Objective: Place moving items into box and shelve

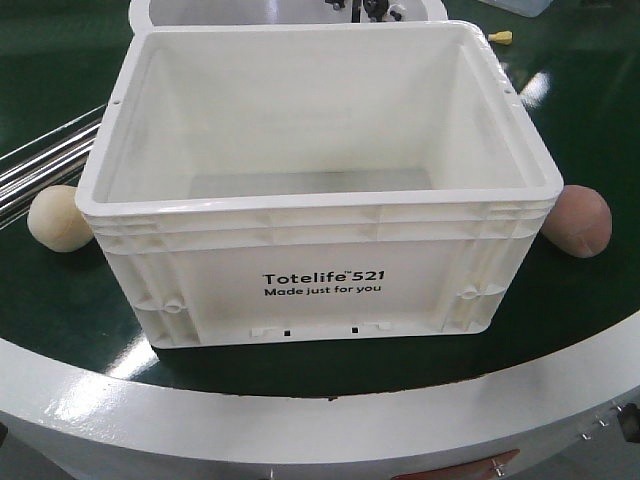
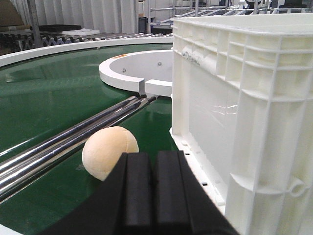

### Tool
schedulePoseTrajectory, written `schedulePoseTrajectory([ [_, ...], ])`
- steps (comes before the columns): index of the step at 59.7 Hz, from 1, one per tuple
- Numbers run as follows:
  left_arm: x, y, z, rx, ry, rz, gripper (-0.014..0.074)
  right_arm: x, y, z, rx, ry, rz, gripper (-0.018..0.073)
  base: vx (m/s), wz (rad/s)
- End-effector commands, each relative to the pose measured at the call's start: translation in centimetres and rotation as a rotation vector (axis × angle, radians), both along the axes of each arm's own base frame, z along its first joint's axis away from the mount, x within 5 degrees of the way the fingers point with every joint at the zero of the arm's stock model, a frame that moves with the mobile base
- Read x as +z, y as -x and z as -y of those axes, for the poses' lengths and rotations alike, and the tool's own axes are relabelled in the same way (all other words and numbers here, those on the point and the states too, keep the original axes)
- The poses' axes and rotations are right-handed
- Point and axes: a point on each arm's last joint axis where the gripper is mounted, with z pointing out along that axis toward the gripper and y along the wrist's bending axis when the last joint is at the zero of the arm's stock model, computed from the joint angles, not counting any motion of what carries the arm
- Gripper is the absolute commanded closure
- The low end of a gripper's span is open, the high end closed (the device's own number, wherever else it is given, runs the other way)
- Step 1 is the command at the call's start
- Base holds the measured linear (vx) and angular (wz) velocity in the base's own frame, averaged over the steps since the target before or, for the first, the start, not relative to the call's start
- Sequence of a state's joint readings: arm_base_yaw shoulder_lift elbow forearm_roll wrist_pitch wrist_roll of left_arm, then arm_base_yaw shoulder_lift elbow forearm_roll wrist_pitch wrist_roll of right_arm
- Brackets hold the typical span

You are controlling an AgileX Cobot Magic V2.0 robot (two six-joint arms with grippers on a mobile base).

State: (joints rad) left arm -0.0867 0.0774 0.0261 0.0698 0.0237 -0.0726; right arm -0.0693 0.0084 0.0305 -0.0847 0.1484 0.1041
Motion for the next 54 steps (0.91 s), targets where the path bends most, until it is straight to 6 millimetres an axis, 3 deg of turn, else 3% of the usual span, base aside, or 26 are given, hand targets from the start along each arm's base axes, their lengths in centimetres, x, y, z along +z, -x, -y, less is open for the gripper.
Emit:
schedulePoseTrajectory([
  [1, 1.2, -0.1, 0.1, -0.010, 0.019, 0.104, 0.0603, 0.5, -0.1, 0.0, 0.007, 0.020, 0.059, 0.0567, 0.00, 0.00],
  [16, 3.8, 0.2, 0.0, -0.008, 0.148, 0.203, 0.0603, 0.5, -0.1, 0.0, 0.007, 0.020, 0.059, 0.0567, 0.00, 0.00],
  [29, 7.6, -1.2, 0.1, -0.005, 0.126, 0.083, 0.0603, 0.5, -0.1, 0.0, 0.007, 0.020, 0.059, 0.0567, 0.00, 0.00],
  [41, 13.7, -6.7, 0.6, -0.002, 0.117, 0.023, 0.0603, 0.5, -0.1, 0.0, 0.008, 0.042, 0.058, 0.0567, 0.00, 0.00],
  [54, 18.0, -13.3, 1.2, 0.000, 0.117, 0.008, 0.0603, 0.5, -0.1, 0.1, 0.019, 0.425, 0.027, 0.0567, 0.00, 0.00],
])
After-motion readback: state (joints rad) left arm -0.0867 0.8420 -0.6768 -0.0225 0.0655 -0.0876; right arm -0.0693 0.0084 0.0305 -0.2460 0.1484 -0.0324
